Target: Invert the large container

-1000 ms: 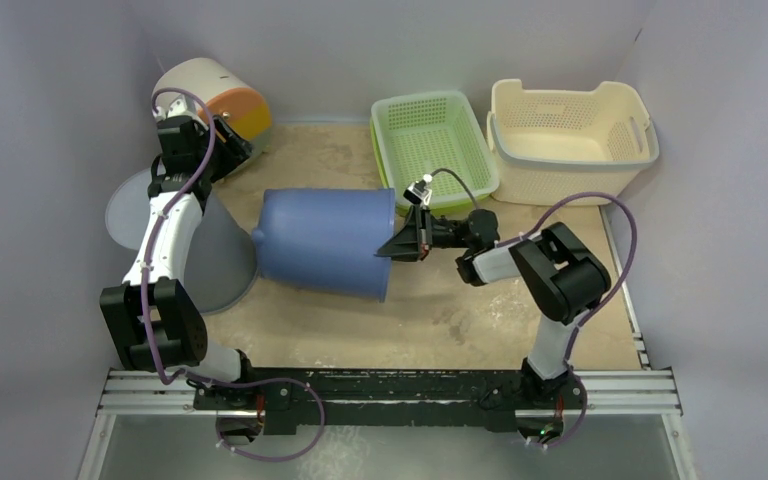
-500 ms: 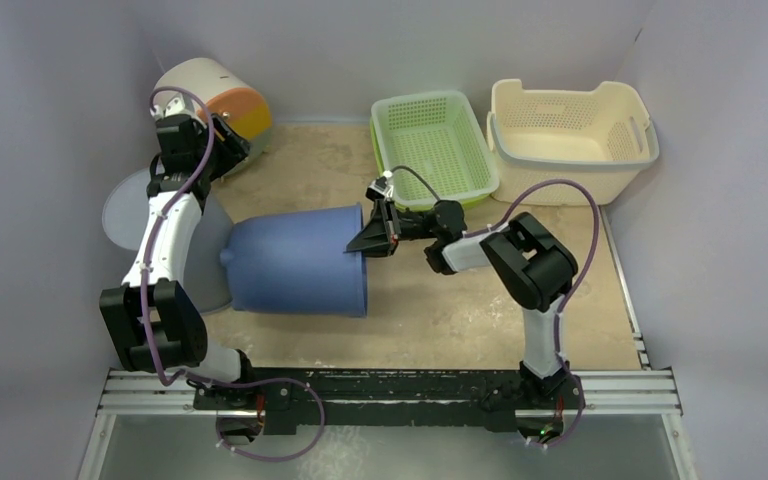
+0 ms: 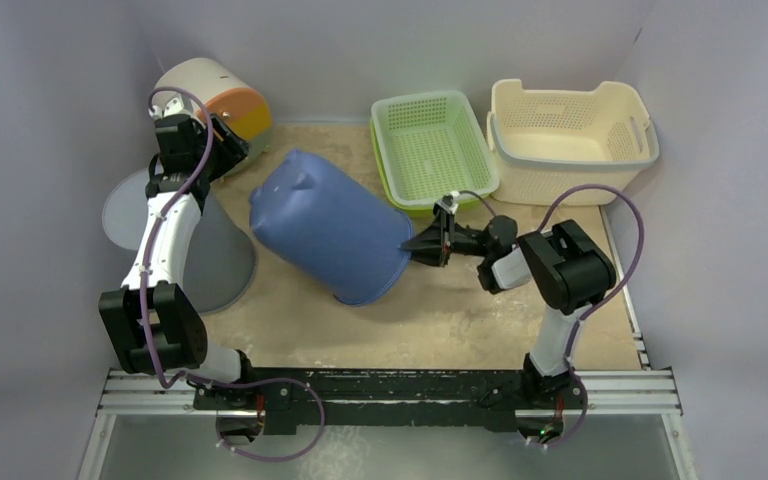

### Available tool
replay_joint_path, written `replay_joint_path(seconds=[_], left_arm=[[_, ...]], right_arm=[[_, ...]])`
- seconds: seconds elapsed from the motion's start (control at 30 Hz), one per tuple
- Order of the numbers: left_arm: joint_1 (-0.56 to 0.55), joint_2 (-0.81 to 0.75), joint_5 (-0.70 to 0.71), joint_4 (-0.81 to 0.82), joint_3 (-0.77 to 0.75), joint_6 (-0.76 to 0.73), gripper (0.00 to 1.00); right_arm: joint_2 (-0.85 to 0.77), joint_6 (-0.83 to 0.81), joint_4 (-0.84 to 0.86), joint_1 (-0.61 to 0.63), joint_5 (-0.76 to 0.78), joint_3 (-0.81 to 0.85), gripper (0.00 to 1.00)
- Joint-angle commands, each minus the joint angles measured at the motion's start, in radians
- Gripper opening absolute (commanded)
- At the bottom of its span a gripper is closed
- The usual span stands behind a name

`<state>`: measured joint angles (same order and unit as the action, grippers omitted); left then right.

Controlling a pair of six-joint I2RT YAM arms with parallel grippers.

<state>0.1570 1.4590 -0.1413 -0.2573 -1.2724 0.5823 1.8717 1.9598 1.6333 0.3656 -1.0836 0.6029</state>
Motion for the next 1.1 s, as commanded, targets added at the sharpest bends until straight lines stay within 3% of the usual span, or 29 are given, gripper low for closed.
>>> replay_joint_path(seconds=[0.0,0.37,0.4,0.43,0.47,0.73,0.83,0.97,1.07], left_arm=[[0.008,-0.04,0.01,0.029,-0.045,-0.009,0.61],[0.008,-0.052,0.01,0.016,-0.044,-0.011,0.61],[0.007,-0.053,0.011,0.014,-0.042,-0.012,0.61],[0.008,-0.054,0.011,0.011,-0.045,-0.013,0.61],[0.008,-0.056,0.011,0.009,-0.046,-0.016,0.61],[0.008,-0.066,0.015,0.001,-0.033,-0.025,0.61],[0.008,-0.064,0.016,-0.002,-0.031,-0.032,0.61],[0.008,-0.061,0.014,0.003,-0.029,-0.029,0.61],[0.008,-0.057,0.012,0.01,-0.028,-0.026,0.61]], right_arm=[[0.049,-0.109,0.395,-0.016,-0.154,-0.153,0.33],[0.042,-0.143,0.402,-0.036,-0.188,-0.199,0.37],[0.039,-0.14,0.401,-0.037,-0.196,-0.189,0.44],[0.037,-0.138,0.401,-0.041,-0.201,-0.185,0.62],[0.038,-0.139,0.401,-0.046,-0.208,-0.185,0.7],[0.038,-0.186,0.405,-0.102,-0.236,-0.26,0.8],[-0.006,-0.188,0.377,-0.12,-0.261,-0.23,0.89],[-0.086,-0.356,0.096,-0.179,-0.297,-0.187,1.0],[-0.185,-0.7,-0.494,-0.234,-0.282,-0.103,1.0]])
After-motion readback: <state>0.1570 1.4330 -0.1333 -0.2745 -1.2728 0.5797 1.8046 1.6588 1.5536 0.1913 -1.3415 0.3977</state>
